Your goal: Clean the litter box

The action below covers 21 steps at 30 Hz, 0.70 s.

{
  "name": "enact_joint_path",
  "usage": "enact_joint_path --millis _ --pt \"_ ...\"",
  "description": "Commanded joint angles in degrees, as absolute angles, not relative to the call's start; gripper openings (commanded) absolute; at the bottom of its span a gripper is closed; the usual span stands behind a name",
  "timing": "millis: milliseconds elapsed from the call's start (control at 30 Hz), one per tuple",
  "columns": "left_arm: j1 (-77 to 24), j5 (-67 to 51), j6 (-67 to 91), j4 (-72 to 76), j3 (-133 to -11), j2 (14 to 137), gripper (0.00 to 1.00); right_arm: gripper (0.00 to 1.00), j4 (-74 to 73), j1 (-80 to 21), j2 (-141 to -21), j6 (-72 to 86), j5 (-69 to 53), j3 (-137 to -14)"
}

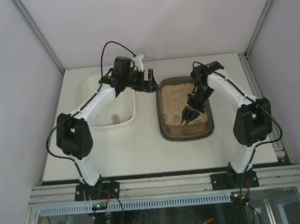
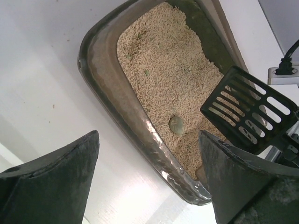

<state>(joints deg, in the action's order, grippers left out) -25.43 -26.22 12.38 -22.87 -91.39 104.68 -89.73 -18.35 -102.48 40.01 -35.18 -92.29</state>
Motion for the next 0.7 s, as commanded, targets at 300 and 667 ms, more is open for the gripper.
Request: enact_joint_path --millis 300,667 --pt "-24.26 -30.41 11.52 -19.49 -90.44 100.70 0.89 0.00 -91.40 -21.26 -102.70 39.57 -39.30 -85.97" --pt "-22.74 -32.76 10.77 -20.78 -91.04 101.47 0.89 0.00 -91.57 -23.30 -112.04 38.05 -40.65 -90.74"
